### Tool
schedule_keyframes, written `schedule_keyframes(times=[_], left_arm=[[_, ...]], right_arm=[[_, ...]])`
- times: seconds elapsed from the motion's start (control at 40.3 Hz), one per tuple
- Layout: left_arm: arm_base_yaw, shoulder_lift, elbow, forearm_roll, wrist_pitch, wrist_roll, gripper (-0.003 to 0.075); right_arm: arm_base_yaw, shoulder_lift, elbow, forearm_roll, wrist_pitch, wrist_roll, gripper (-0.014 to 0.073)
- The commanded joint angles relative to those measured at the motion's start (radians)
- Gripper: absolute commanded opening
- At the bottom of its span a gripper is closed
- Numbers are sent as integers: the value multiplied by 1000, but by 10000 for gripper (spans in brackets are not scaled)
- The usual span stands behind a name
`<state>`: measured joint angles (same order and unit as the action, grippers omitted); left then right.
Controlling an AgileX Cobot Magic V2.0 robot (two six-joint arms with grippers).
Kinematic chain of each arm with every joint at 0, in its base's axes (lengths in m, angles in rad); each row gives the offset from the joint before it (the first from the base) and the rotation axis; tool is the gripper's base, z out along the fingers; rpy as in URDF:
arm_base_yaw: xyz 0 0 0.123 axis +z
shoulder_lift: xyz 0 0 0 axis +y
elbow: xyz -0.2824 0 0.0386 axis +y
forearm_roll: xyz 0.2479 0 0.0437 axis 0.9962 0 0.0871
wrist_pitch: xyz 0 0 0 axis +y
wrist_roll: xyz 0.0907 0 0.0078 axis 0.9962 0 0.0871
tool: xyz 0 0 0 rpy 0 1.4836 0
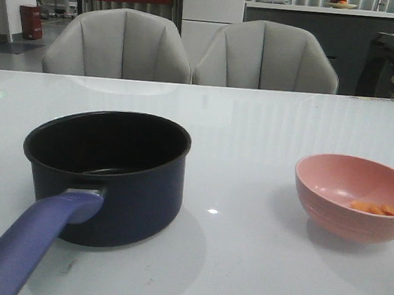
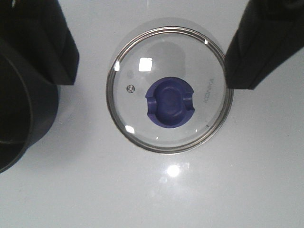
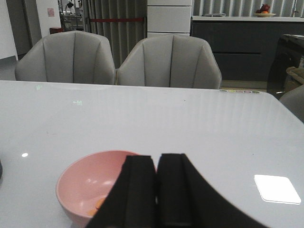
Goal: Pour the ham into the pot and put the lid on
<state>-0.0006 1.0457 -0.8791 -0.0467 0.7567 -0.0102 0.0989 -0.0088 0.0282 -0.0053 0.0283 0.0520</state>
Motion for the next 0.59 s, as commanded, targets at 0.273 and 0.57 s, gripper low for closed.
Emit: schedule_keyframes(times=[0.273,0.57], left_arm=[[-47,-453,287,-54,-225,-9,637],[-106,-780,481,-1,-407,-9,637]], right_arm=[[-5,-20,8,-11,-83,-3,141],[-5,-19,8,-11,-83,-3,141]])
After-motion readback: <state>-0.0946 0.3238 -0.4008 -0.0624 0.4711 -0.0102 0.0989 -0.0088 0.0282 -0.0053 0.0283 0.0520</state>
